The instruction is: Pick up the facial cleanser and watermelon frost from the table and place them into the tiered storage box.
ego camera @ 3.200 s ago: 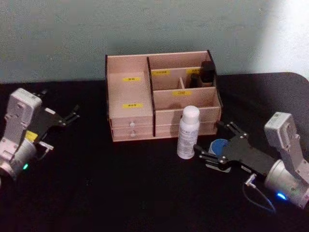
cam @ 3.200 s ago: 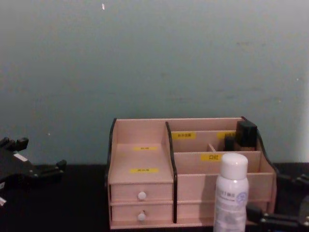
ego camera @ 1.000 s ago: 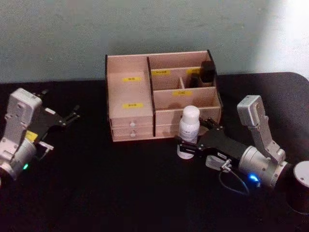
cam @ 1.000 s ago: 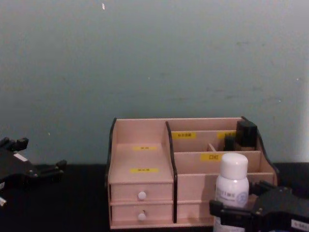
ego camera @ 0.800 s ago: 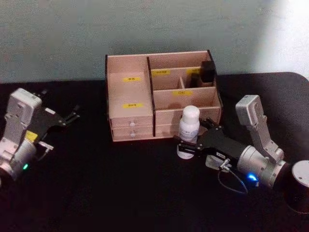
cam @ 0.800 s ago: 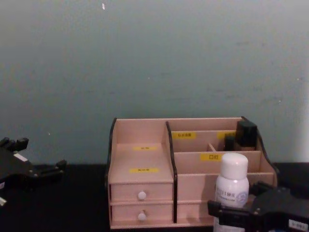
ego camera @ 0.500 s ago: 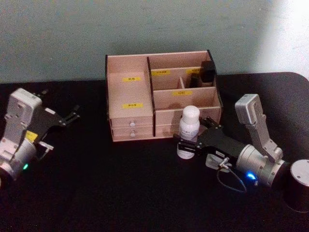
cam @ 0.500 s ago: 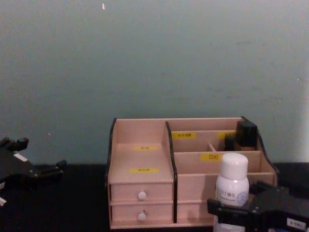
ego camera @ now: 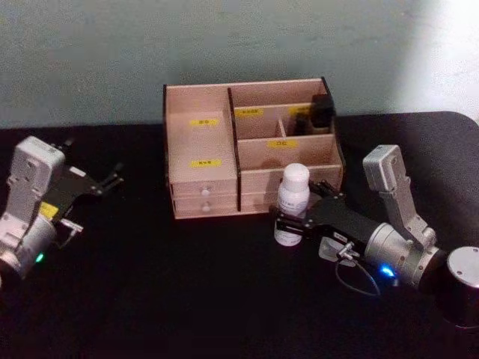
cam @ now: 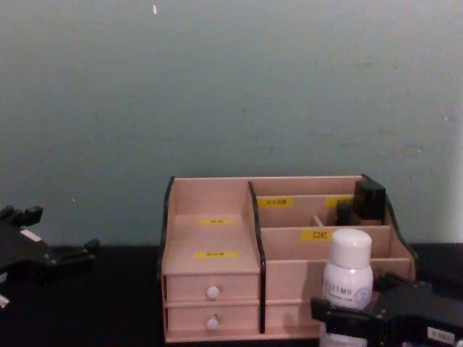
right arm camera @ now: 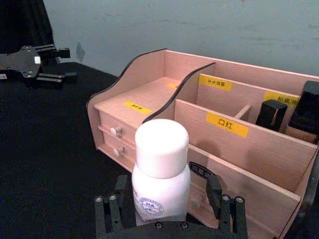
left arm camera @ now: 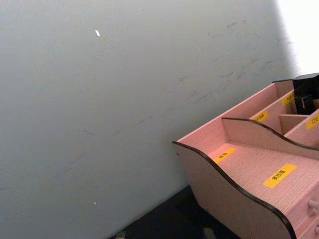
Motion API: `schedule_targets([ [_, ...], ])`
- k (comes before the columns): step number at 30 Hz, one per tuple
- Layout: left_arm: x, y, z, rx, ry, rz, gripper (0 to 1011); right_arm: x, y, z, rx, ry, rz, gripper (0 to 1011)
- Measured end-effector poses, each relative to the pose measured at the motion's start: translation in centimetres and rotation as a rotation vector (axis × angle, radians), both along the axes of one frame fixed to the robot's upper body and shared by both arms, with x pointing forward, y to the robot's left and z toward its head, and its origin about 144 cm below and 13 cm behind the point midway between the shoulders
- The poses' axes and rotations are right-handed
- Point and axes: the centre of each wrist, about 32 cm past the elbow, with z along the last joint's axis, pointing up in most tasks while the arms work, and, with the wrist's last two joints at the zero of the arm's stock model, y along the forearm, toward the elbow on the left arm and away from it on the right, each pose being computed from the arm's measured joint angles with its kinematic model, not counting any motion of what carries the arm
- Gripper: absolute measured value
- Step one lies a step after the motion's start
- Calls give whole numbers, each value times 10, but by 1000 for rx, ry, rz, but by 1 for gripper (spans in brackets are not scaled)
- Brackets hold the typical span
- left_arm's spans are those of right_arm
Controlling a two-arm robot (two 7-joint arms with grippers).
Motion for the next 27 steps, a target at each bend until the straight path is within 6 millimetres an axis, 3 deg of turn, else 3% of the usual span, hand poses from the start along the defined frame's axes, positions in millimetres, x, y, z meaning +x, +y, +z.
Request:
schedule_targets([
  [27, 0, 0, 0, 0, 0, 0, 1001, 1, 0, 0, 0, -1, 5, 1003],
])
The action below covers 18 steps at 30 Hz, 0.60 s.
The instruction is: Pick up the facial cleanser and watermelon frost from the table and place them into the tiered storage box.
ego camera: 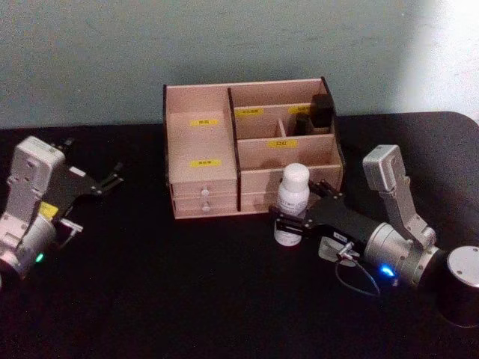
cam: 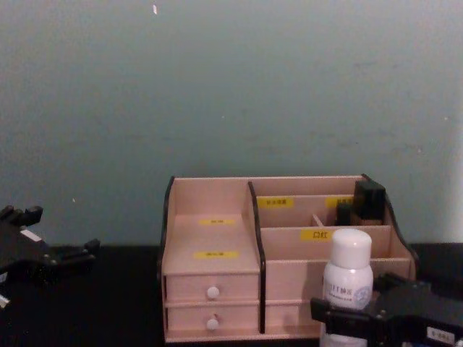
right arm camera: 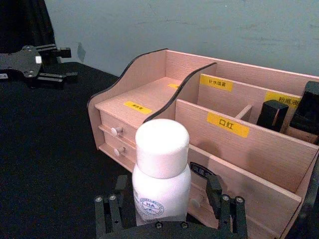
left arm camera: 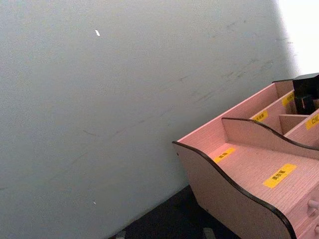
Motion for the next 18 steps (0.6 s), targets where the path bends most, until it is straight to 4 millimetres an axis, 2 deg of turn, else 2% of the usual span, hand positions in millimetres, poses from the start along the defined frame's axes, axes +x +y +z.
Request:
schedule_targets([
  [4, 0, 0, 0, 0, 0, 0, 1001, 0, 0, 0, 0, 0, 0, 1003],
  [7, 0, 0, 0, 0, 0, 0, 1001, 0, 0, 0, 0, 0, 0, 960],
  [11, 0, 0, 0, 0, 0, 0, 1001, 0, 0, 0, 0, 0, 0, 841],
  [14, 0, 0, 0, 0, 0, 0, 1001, 0, 0, 0, 0, 0, 0, 788],
  [17, 0, 0, 0, 0, 0, 0, 1001, 0, 0, 0, 0, 0, -1, 679],
  [18, 0, 0, 0, 0, 0, 0, 1001, 0, 0, 0, 0, 0, -1, 679],
])
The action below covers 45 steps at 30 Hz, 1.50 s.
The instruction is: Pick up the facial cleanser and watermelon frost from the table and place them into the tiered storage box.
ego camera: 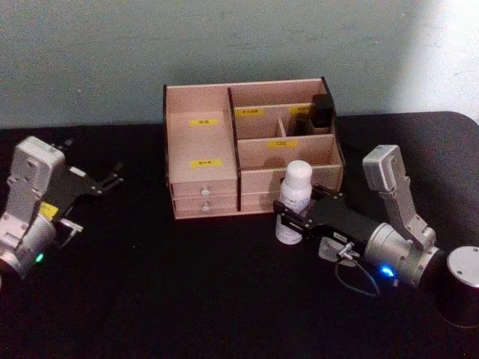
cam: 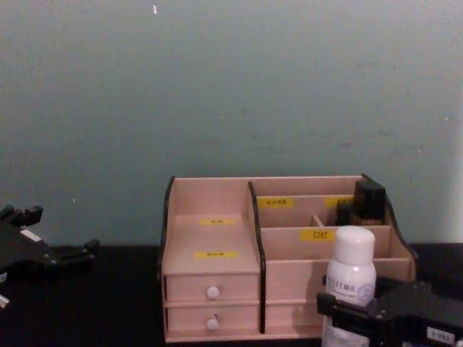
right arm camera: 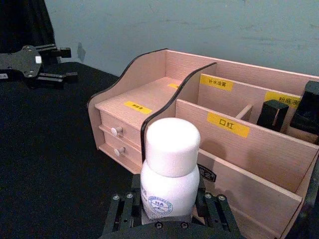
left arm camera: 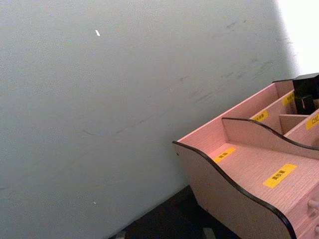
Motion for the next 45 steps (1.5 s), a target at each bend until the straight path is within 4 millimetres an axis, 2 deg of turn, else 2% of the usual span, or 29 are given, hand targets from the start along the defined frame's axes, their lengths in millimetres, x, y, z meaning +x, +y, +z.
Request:
schedule_targets([
  [1, 0, 0, 0, 0, 0, 0, 1001, 0, 0, 0, 0, 0, 0, 624],
  [4, 0, 0, 0, 0, 0, 0, 1001, 0, 0, 0, 0, 0, 0, 590],
  [29, 0, 0, 0, 0, 0, 0, 1001, -2, -1, 3, -6, -25, 6, 590],
  [39, 0, 0, 0, 0, 0, 0, 1001, -10, -8, 27, 28, -28, 10, 590],
  [45, 0, 0, 0, 0, 0, 0, 1001, -10, -14, 49, 63, -58, 27, 591],
])
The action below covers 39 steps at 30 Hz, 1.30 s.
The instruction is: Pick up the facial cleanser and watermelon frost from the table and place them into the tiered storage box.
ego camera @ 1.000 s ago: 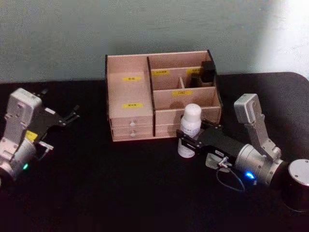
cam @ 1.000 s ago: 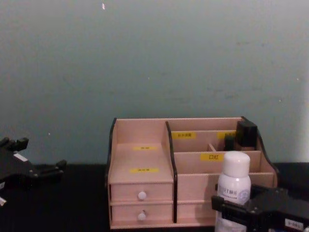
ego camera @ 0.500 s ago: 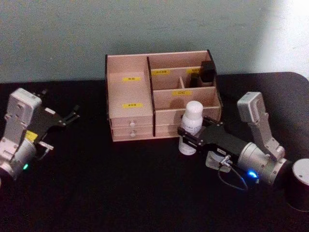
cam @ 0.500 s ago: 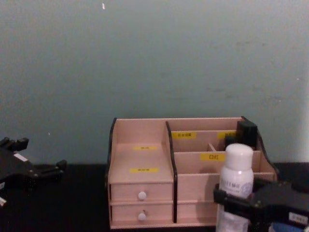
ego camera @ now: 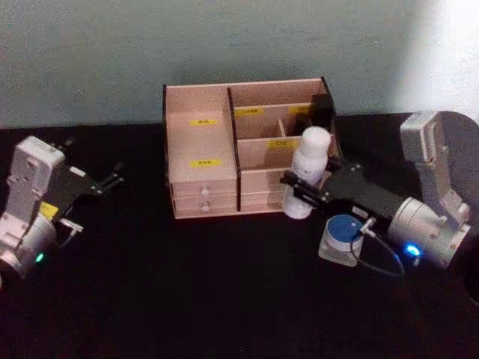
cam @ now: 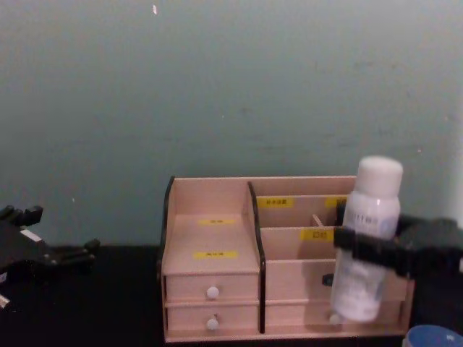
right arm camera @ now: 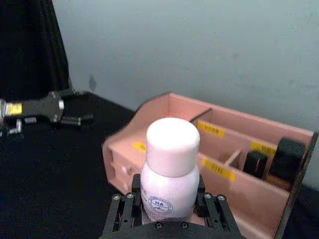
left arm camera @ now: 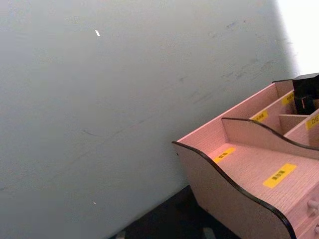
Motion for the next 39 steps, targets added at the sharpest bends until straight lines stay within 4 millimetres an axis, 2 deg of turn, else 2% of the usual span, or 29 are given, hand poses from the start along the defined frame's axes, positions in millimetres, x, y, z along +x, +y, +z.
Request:
schedule_targets([
  [6, 0, 0, 0, 0, 0, 0, 1001, 9, -1, 16, 12, -41, -1, 590],
  [14, 0, 0, 0, 0, 0, 0, 1001, 28, 3, 26, 28, -68, -43, 590],
  [28, 0, 0, 0, 0, 0, 0, 1001, 67, 17, 28, 26, -89, -91, 590],
  [39, 0, 0, 0, 0, 0, 0, 1001, 88, 27, 27, 16, -105, -102, 590],
])
